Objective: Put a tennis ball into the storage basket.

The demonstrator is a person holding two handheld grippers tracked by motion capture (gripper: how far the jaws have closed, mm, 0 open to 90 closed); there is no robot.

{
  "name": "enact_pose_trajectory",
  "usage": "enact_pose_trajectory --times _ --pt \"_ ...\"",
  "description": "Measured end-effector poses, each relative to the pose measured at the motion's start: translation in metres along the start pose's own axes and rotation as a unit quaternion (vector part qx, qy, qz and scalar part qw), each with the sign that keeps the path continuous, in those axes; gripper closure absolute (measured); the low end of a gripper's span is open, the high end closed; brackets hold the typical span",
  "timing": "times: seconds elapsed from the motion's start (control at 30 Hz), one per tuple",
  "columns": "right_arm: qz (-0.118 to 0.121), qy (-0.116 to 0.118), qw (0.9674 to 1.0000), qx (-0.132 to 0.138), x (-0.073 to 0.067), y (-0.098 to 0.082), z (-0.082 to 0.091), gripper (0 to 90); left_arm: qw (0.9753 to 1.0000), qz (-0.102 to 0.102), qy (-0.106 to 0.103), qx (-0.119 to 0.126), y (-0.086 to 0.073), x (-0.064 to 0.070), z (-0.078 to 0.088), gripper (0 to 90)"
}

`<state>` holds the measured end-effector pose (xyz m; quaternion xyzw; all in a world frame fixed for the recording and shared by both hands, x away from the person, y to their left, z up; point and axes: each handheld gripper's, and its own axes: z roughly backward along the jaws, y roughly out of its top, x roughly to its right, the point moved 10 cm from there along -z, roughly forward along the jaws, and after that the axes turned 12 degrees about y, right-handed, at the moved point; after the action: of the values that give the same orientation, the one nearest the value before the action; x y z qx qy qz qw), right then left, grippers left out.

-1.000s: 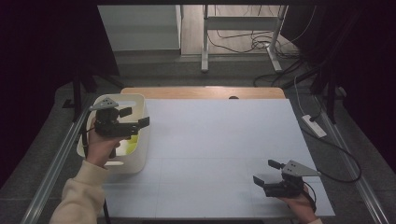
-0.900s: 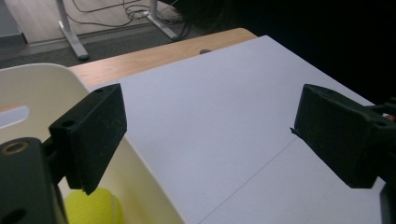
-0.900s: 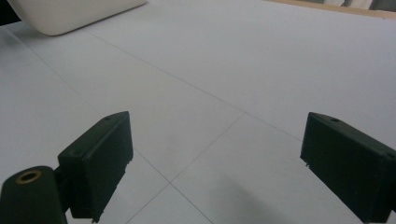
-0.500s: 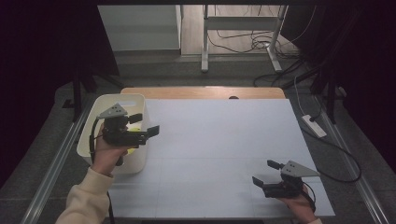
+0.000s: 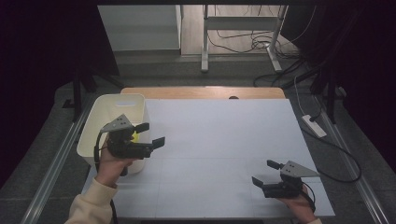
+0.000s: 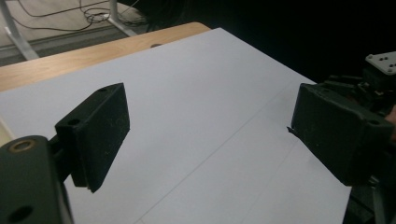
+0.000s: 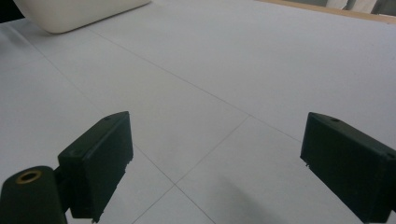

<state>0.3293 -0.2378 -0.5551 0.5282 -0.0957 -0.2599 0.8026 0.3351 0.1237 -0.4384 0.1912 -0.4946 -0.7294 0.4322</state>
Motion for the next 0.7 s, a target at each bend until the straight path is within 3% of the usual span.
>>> enact_pose_trajectory --times 0.47,0.7 --pt "0.0 -0.002 1.0 -0.002 0.0 -0.001 0.0 9.1 0.9991 -0.02 -0.036 0.006 -0.024 0.03 0.003 13.1" --pt "0.001 0.0 1.0 -0.002 -0.001 0.0 -0.001 9.1 0.9986 -0.029 -0.043 0.014 -0.035 0.037 0.005 13.9"
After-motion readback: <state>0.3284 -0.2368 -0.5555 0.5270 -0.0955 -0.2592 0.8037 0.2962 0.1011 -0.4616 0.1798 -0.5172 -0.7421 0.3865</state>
